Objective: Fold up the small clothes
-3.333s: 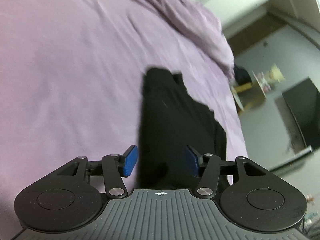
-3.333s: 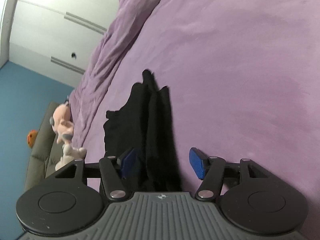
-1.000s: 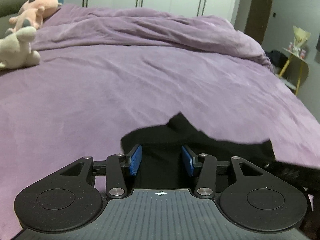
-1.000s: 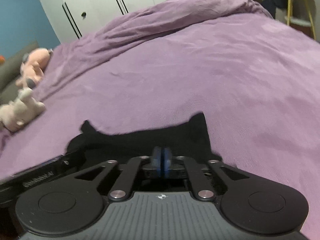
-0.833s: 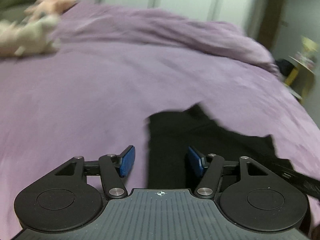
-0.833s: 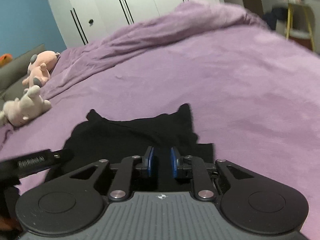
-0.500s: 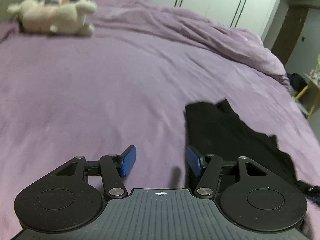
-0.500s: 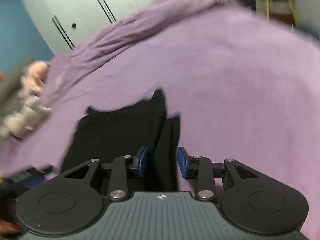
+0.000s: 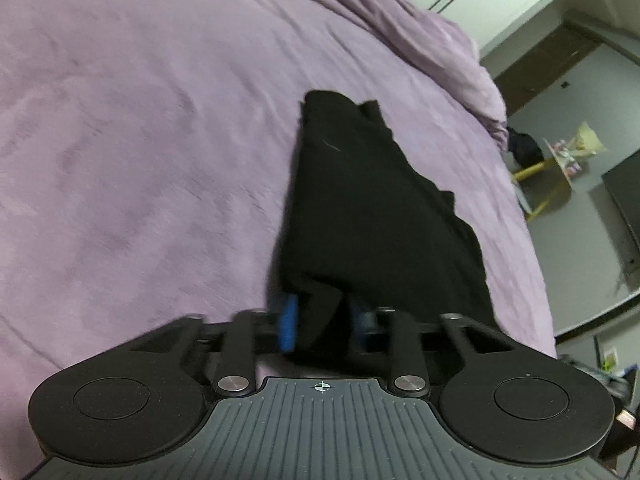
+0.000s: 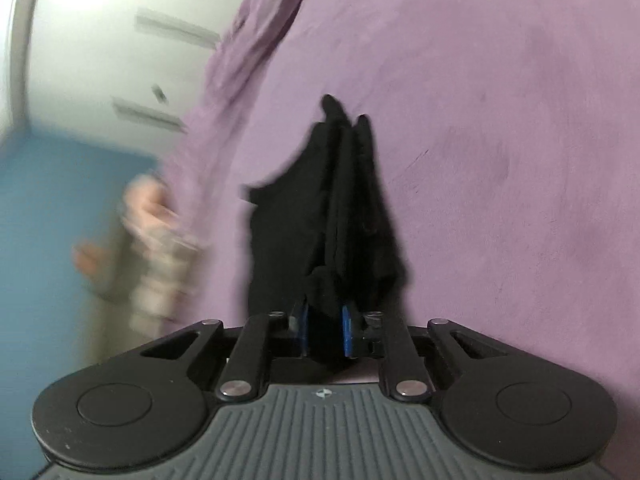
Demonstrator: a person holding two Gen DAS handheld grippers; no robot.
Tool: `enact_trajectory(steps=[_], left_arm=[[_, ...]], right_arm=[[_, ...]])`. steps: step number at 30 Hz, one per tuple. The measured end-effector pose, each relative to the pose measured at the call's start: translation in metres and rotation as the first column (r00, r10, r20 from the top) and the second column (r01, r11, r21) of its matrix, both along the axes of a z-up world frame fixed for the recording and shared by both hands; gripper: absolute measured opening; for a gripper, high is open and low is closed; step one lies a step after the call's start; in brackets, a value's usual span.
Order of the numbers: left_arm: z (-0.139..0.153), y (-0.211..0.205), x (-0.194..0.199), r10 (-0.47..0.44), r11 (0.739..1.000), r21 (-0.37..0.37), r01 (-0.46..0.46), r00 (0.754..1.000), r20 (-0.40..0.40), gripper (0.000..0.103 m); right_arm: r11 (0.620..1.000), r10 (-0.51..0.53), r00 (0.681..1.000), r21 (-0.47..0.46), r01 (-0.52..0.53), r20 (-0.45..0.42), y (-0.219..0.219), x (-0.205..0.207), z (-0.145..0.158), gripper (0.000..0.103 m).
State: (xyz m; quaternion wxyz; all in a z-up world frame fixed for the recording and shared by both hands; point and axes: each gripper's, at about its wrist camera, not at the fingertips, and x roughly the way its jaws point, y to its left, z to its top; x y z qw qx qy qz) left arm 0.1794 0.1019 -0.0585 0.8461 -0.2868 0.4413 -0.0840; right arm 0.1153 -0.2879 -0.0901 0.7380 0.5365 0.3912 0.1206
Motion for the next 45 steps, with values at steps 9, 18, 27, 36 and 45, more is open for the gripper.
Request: enact_trajectory(steps=[9, 18, 27, 36, 45], left_arm=[[0.001, -0.004, 0.000, -0.007, 0.991, 0.135, 0.019, 0.996, -0.089, 0.015], [0.017, -0.045, -0.008, -0.035, 0.869, 0.489, 0.079, 0.994, -0.099, 0.061], [0.046, -0.061, -0.048, -0.013, 0.776, 0.629, 0.047, 0.998, -0.058, 0.081], [0.058, -0.063, -0.053, -0.014, 0.769, 0.637, 0.053, 0.998, -0.066, 0.090], [0.062, -0.062, -0.055, -0.008, 0.786, 0.617, 0.047, 0.998, -0.067, 0.093]], right_arm=[[0.850, 0.104, 0.993, -0.513, -0.117, -0.055, 0.033, 0.009, 0.019, 0.012], [0.544, 0.141, 0.986, -0.826, -0.149, -0.085, 0.062, -0.009, 0.048, 0.055], [0.500, 0.198, 0.965, -0.829, -0.249, -0.170, 0.081, -0.038, 0.073, 0.081], [0.460, 0.206, 0.949, -0.832, -0.310, -0.239, 0.123, -0.022, 0.083, 0.084], [0.408, 0.204, 0.943, -0.853, -0.325, -0.262, 0.140, -0.022, 0.086, 0.084]])
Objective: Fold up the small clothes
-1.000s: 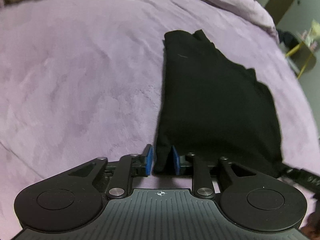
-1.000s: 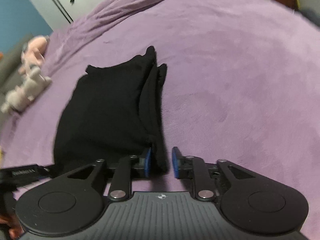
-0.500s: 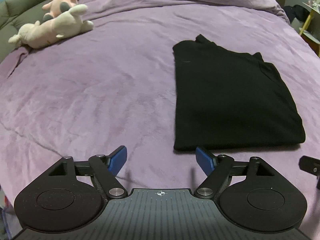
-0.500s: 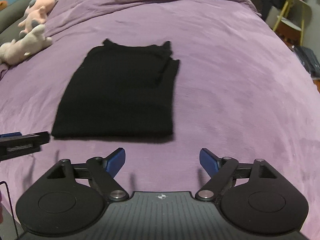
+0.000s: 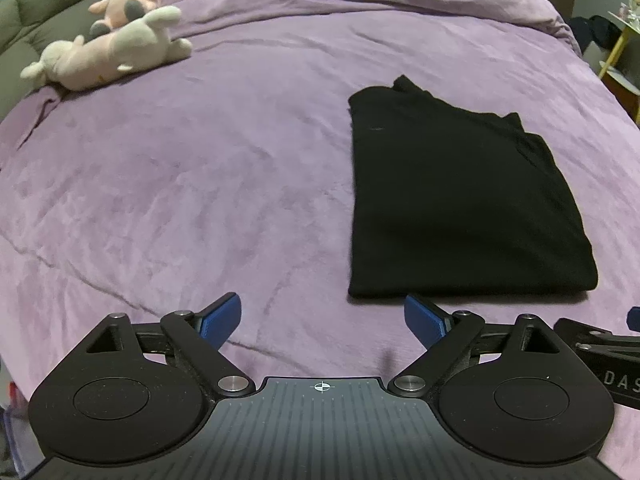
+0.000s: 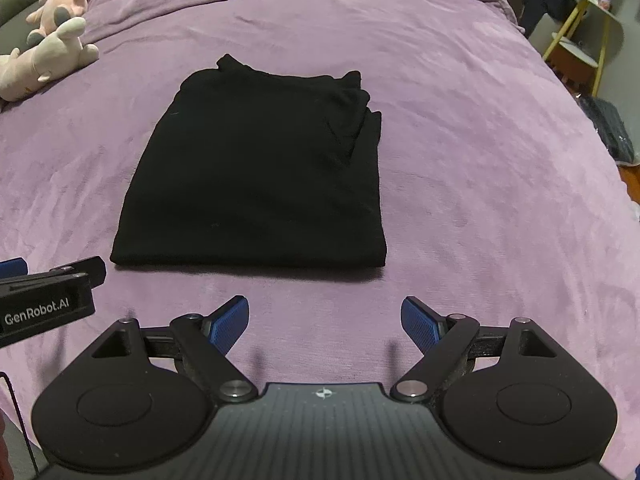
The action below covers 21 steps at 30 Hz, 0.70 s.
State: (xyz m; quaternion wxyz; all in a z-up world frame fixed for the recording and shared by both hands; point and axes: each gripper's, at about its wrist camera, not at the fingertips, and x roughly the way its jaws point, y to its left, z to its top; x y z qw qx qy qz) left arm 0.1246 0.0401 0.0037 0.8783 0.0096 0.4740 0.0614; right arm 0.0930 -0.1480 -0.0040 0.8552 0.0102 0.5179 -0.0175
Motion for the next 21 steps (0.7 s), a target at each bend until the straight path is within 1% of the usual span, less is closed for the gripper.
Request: enact_trajectory(steps=[4, 21], left_arm=[[0.0011, -0.0021, -0.0006, -0.004, 1.000, 0.011, 0.004, 1.000, 0.000, 0.094], [0.0037, -0.0101, -0.0017, -0.027, 0.999, 0.036, 0.027, 1.000, 0.002, 0.094]], right_arm=[[1.000, 0.008, 1.000, -0.016, -0.007, 0.010, 0.0035, -0.0016, 0.0029, 0.084], [1.000, 0.002, 1.000, -0.011, -0.002, 0.010, 0.0018, -0.0021, 0.0025, 0.084]])
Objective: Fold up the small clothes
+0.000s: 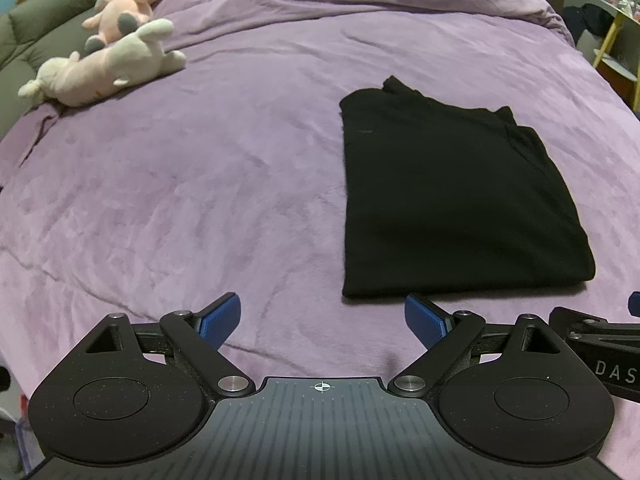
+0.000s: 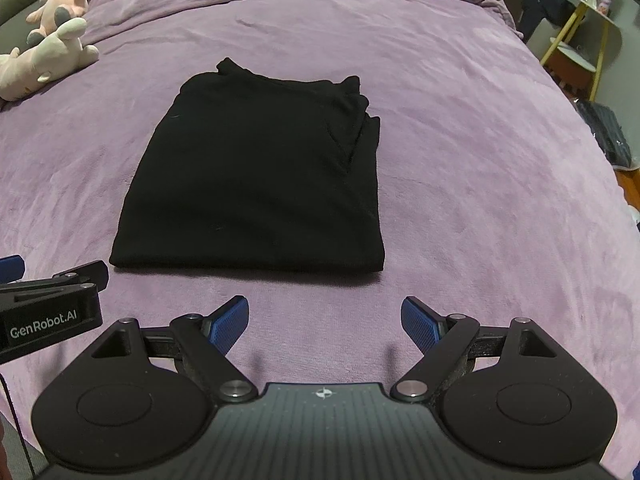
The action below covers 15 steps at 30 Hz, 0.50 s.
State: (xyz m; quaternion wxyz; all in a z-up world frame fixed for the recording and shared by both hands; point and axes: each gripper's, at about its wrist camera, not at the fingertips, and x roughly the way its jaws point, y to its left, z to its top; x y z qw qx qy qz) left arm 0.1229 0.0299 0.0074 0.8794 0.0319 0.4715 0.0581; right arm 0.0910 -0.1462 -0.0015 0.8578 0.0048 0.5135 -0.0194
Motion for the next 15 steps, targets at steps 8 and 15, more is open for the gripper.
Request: enact_trajectory(steps=[8, 15], left_arm=[[0.0003, 0.0007, 0.0007, 0.002, 1.000, -0.002, -0.002, 1.000, -0.001, 0.094], [0.0000, 0.0010, 0.0005, 0.003, 1.000, 0.000, -0.003, 1.000, -0.002, 0.094]], right_arm=[[1.000, 0.001, 1.000, 0.000, -0.001, 0.003, 0.0000, -0.0007, 0.0003, 0.084], [1.000, -0.003, 1.000, 0.001, 0.003, 0.003, -0.0019, 0.0001, 0.0000, 0.084]])
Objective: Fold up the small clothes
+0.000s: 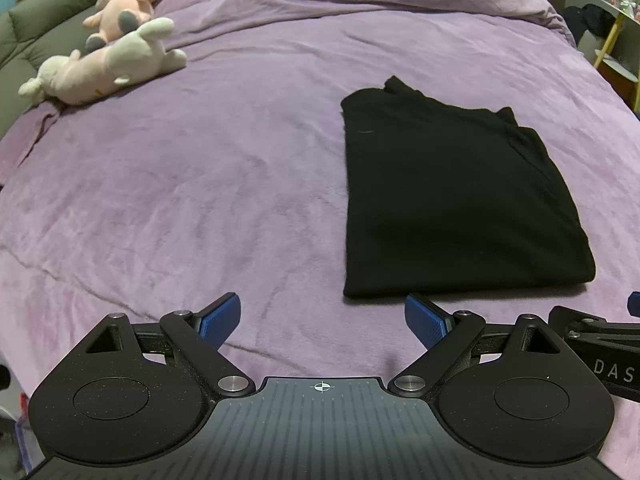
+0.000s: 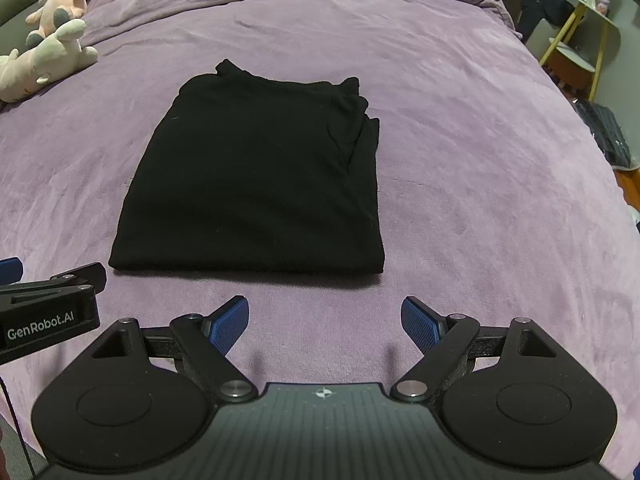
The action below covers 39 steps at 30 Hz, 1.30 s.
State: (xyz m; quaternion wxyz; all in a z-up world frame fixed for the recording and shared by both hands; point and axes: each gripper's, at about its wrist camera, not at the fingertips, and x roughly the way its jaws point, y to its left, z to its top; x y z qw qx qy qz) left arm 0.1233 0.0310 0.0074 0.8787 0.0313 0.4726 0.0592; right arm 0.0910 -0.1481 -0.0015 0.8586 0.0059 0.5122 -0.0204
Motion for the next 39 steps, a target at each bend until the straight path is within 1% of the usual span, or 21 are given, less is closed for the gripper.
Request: enact_trajectory(steps=[17, 39], left_arm=[[0.0005, 0.0006, -0.0009, 0.002, 1.000, -0.014, -0.002, 1.000, -0.003, 0.094], [0.0023, -0.0018, -0.0011, -0.008, 1.000, -0.007, 0.008, 1.000, -0.006, 0.094]], right_arm=[[1.000, -0.005, 1.000, 0.008, 0.005, 0.009, -0.0026, 0.0007, 0.0016, 0.084], [1.000, -0.010, 1.000, 0.007, 0.010, 0.012, -0.0021, -0.0002, 0.0048, 0.084]])
